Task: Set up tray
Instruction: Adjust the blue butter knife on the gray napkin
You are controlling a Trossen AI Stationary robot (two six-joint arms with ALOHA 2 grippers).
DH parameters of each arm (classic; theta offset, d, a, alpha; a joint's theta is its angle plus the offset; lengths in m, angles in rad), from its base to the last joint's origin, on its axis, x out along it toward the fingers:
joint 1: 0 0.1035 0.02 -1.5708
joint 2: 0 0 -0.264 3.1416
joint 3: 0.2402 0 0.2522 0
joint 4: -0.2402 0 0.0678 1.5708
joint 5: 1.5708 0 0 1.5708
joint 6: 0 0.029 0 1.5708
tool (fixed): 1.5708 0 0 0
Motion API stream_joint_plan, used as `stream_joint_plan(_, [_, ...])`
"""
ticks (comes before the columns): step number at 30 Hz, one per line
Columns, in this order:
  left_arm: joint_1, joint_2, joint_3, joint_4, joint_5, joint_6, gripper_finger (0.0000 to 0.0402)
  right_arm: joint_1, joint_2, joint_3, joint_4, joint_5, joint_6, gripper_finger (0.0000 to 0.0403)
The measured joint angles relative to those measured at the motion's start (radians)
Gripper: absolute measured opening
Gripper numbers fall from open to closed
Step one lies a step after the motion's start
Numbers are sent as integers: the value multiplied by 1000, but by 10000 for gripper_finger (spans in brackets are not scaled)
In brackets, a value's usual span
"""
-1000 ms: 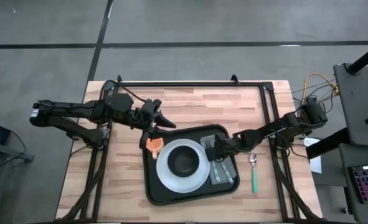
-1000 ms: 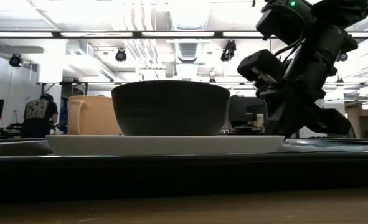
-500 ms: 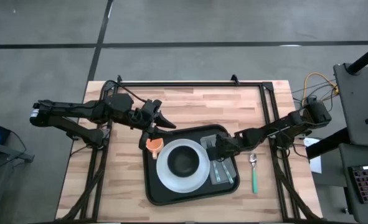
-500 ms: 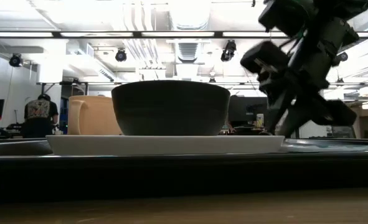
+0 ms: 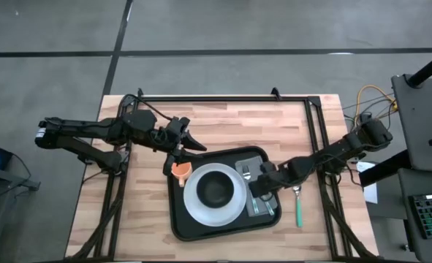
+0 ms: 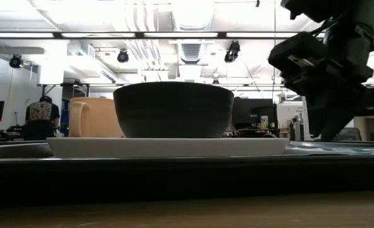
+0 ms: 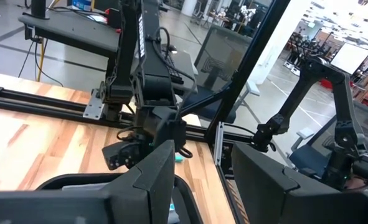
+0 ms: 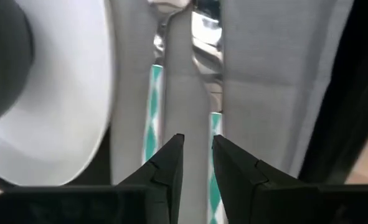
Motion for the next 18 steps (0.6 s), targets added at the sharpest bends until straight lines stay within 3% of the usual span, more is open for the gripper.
stream_joint_plan(18, [0,0,0,10,0,0,141,2,7,-7,-16,29,-19,68])
